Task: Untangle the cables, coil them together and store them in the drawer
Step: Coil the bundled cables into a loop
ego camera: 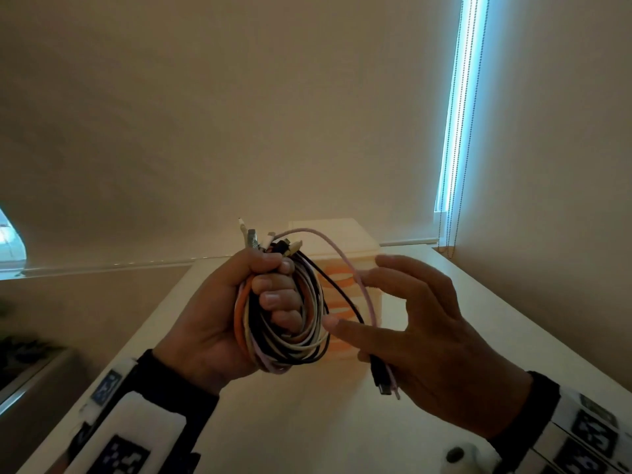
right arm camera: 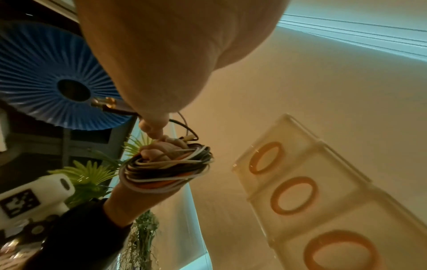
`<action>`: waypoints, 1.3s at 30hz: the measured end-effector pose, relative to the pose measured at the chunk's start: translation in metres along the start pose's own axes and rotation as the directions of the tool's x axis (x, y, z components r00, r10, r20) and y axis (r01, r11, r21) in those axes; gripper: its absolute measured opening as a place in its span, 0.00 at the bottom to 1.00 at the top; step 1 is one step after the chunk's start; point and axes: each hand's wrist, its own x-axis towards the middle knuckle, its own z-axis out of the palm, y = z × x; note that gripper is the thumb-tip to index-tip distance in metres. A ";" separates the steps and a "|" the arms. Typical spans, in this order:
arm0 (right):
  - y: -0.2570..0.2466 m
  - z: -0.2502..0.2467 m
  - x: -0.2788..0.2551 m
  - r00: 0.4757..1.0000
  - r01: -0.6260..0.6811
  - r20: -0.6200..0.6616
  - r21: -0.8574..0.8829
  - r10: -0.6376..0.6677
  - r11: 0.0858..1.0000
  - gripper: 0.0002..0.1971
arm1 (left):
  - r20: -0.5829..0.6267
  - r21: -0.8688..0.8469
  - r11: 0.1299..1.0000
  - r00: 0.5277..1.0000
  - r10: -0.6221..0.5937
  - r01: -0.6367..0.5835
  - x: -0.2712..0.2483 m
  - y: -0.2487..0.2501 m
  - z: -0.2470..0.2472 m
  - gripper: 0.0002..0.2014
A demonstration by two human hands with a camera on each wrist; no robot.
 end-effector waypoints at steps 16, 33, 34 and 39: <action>-0.031 0.013 0.029 0.905 -0.135 -0.240 0.619 0.350 0.774 0.07 | -0.098 -0.024 0.999 0.994 0.037 -0.040 -0.001 0.001 0.007 0.13; -0.051 0.043 0.040 0.817 -0.302 -0.133 0.732 0.562 0.611 0.05 | -0.380 0.178 0.972 0.901 0.209 -0.150 0.002 -0.013 0.023 0.16; -0.052 0.044 0.040 0.803 -0.317 -0.110 0.753 0.585 0.577 0.05 | -0.377 0.171 0.975 0.904 0.199 -0.143 0.002 -0.014 0.023 0.14; -0.055 0.047 0.045 0.776 -0.385 -0.064 0.739 0.627 0.553 0.05 | -0.402 0.193 0.968 0.887 0.229 -0.162 0.003 -0.020 0.023 0.19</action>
